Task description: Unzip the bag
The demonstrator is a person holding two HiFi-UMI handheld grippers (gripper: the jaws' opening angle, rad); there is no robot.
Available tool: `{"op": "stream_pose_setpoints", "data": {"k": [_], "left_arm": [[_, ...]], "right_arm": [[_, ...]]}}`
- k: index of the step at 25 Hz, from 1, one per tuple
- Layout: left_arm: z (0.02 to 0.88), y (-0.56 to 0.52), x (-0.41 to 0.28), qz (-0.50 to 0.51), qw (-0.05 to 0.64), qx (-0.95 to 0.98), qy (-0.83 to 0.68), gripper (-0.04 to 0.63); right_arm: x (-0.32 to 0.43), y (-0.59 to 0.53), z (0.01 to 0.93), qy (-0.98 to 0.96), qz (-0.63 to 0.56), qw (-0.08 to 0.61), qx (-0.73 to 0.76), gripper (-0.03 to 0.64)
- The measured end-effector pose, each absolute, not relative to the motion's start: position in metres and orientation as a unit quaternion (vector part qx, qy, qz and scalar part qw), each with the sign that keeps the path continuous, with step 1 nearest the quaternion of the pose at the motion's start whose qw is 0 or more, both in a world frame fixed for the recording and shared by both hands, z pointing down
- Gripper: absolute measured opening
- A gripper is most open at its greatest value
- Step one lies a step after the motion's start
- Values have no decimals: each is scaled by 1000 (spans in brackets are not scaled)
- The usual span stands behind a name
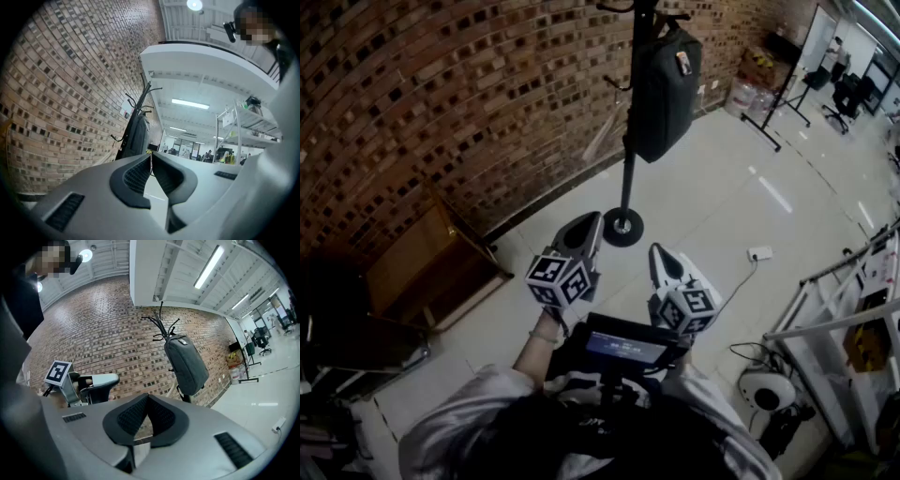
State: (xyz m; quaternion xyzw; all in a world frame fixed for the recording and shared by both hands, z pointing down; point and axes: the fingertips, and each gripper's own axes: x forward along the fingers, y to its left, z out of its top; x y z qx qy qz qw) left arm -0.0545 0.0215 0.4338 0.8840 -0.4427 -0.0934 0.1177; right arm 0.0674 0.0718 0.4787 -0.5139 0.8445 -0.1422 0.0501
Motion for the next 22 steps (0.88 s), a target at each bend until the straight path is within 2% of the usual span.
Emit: {"op": "stream_pose_setpoints", "data": {"k": [10, 13, 19, 22], "left_arm": [[409, -70, -41, -105, 104, 889, -434, 12], [392, -112, -38, -109, 91, 895, -423, 50], [362, -199, -15, -147, 136, 915, -350, 62], [350, -236, 5, -146, 155, 932, -294, 96]], "right_arm": [[84, -1, 479, 842, -146, 59, -516, -13], [87, -37, 471, 838, -141, 63, -523, -13], [95, -118, 444, 827, -127, 75, -543, -12], [102, -152, 445, 818, -124, 76, -557, -13]]}}
